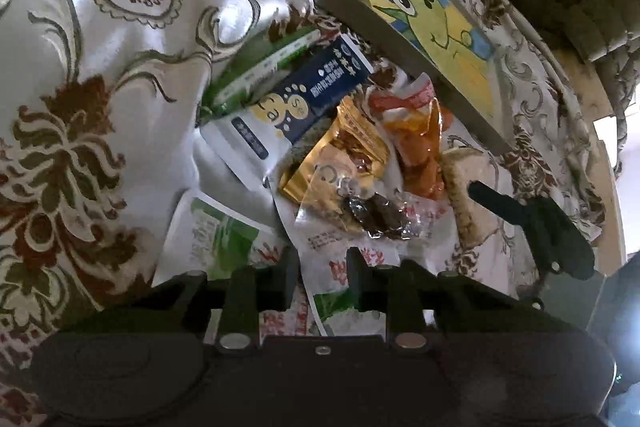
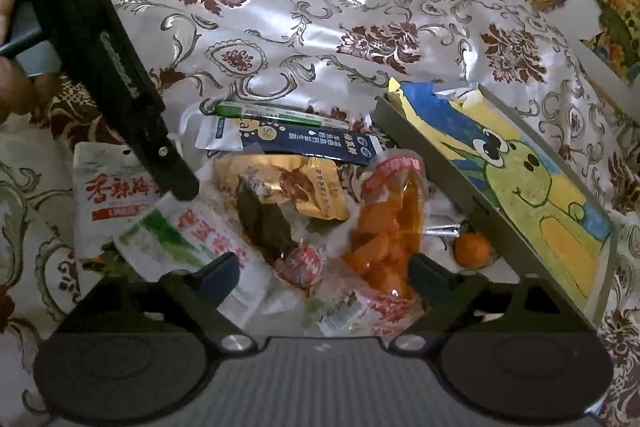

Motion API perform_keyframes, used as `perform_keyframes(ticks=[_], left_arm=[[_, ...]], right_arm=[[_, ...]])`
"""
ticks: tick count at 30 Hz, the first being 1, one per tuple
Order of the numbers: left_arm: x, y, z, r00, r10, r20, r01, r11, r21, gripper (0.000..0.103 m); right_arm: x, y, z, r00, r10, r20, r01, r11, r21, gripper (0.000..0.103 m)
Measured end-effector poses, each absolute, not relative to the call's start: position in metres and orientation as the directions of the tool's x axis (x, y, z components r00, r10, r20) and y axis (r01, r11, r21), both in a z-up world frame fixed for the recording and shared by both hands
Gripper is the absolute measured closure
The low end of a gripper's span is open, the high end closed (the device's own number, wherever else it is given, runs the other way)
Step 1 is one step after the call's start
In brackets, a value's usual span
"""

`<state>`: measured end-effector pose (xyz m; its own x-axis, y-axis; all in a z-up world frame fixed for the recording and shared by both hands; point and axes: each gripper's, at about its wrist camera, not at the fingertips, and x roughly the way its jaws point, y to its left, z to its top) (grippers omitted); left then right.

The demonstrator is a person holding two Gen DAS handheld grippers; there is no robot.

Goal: Organize snacks
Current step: 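Grasp the small white barcode packet with the left tool while the right tool grasps the dark brown snack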

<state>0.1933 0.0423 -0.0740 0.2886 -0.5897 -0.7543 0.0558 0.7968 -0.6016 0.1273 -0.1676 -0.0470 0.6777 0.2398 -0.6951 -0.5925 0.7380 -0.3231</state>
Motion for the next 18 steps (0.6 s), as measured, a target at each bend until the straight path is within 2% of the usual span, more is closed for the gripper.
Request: perform_keyframes(ticks=[6,9,12,14,18], left_arm=[[0.193,0.037,-0.075,0.291,-0.599,-0.746,0.072,0.791,-0.608,0.076],[0.193,0.041,-0.074,0.297,-0.604,-0.74,0.073,0.786,-0.613,0.076],[0.194,0.04,-0.074,0.296,-0.603,-0.741,0.085,0.789,-0.609,0.076],[0.195,0.038,-0.075,0.293,-0.593,-0.75,0.088,0.798,-0.596,0.076],[0.197,0.039,-0.08,0.279,-0.593,-0.755,0.066,0.797,-0.601,0.076]], right_arm=[[0.134,-0.156,-0.06,0.634,0.271,-0.724,-0.651,0.691,-0.312,0.03],[0.142,-0.154,-0.066,0.623,0.288,-0.727,-0.663,0.688,-0.295,0.033],[0.151,-0.155,-0.068,0.611,0.319,-0.725,-0.674,0.69,-0.264,0.032],[0.161,-0.157,-0.069,0.568,0.365,-0.737,-0.693,0.696,-0.189,0.032],[0.182,-0.164,-0.072,0.493,0.427,-0.758,-0.704,0.707,-0.059,0.023]])
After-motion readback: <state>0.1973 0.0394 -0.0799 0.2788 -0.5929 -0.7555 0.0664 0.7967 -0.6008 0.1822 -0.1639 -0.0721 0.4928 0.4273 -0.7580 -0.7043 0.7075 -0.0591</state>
